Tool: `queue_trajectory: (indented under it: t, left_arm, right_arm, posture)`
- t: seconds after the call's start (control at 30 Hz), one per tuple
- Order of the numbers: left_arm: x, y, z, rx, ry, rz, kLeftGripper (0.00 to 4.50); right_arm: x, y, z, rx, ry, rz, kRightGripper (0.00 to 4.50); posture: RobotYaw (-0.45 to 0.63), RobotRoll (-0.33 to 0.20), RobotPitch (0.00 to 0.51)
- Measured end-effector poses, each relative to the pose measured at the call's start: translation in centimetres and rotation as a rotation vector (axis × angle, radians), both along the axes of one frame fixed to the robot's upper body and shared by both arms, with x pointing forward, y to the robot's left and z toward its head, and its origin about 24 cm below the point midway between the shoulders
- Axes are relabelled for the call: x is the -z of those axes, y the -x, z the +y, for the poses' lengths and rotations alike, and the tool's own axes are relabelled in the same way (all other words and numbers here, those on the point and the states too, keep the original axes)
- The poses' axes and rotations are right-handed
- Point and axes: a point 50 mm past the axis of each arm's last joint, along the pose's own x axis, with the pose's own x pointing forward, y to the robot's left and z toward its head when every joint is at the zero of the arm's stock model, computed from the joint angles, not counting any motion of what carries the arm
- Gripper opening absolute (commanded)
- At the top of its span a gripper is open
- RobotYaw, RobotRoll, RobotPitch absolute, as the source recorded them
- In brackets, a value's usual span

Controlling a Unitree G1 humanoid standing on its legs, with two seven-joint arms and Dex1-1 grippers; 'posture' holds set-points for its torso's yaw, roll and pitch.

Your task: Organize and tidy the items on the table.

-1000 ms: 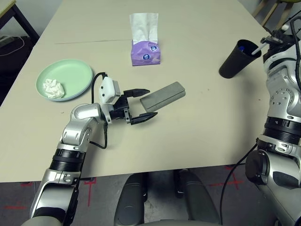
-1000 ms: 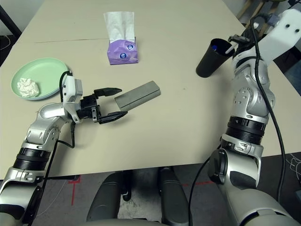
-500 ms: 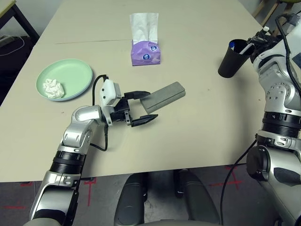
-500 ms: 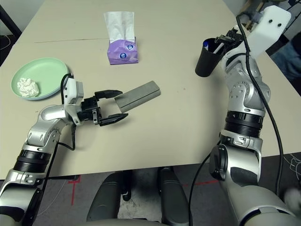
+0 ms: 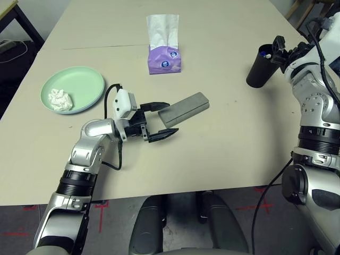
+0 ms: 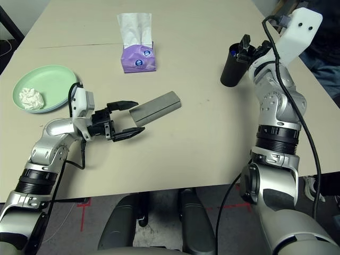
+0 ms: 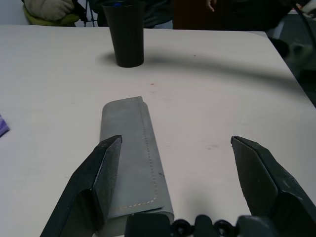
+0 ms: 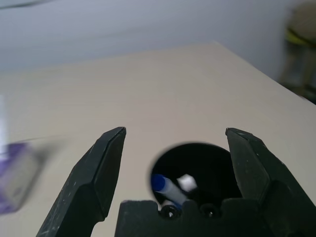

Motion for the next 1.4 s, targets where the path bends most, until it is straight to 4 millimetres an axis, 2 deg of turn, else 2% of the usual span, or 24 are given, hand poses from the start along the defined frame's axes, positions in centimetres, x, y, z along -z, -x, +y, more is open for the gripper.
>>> queue_trajectory:
  t: [0.1, 0.23, 0.37, 0.53, 0.73, 0.83, 0.93, 1.2, 1.4]
  left_arm:
    - [-0.2, -0.2, 0.3, -0.047, 0.016, -0.010, 4.50]
    - [-1.0, -0.9, 0.8, -0.177, 0.093, -0.040, 4.50]
    - [-1.7, -2.0, 1.2, -0.409, 0.184, -0.098, 4.50]
    - [-2.0, -2.7, 2.9, -0.746, 0.337, -0.135, 4.50]
    - [-1.9, -2.7, 6.4, -1.186, 0.399, -0.215, 4.50]
    - [-1.5, -2.5, 7.7, -1.303, 0.393, -0.238, 4.50]
    - [-1.0, -2.1, 9.1, -1.366, 0.374, -0.238, 4.50]
    - [-0.3, -1.2, 13.1, -1.423, 0.305, -0.238, 4.50]
    - [0.2, -0.7, 13.5, -1.393, 0.334, -0.237, 4.50]
  right_arm:
    - [0.6, 0.9, 0.8, -0.183, 0.151, -0.058, 4.46]
    - [2.1, 1.6, 0.4, -0.241, 0.212, -0.080, 4.46]
    - [4.5, 2.2, -1.1, -0.128, 0.170, -0.080, 4.46]
    - [9.1, 2.7, -1.5, 0.020, 0.069, 0.008, 4.46]
    - [10.1, 2.4, -0.5, 0.113, -0.027, 0.020, 4.46]
    - [9.9, 2.2, -0.5, 0.152, -0.037, 0.006, 4.46]
    - [9.7, 2.2, -1.1, 0.185, -0.040, -0.012, 4.46]
    - [10.9, 2.1, -2.7, 0.238, -0.035, -0.003, 4.46]
    - [10.8, 2.0, -2.8, 0.264, -0.054, -0.034, 4.46]
  posture:
    - [0.04, 0.000, 0.193]
    - [0.04, 0.000, 0.187]
    - [0.04, 0.000, 0.184]
    - [0.04, 0.000, 0.183]
    - [0.05, 0.000, 0.174]
    - [0.06, 0.000, 0.169]
    - [0.07, 0.000, 0.170]
    - [0.10, 0.000, 0.168]
    - [0.08, 0.000, 0.156]
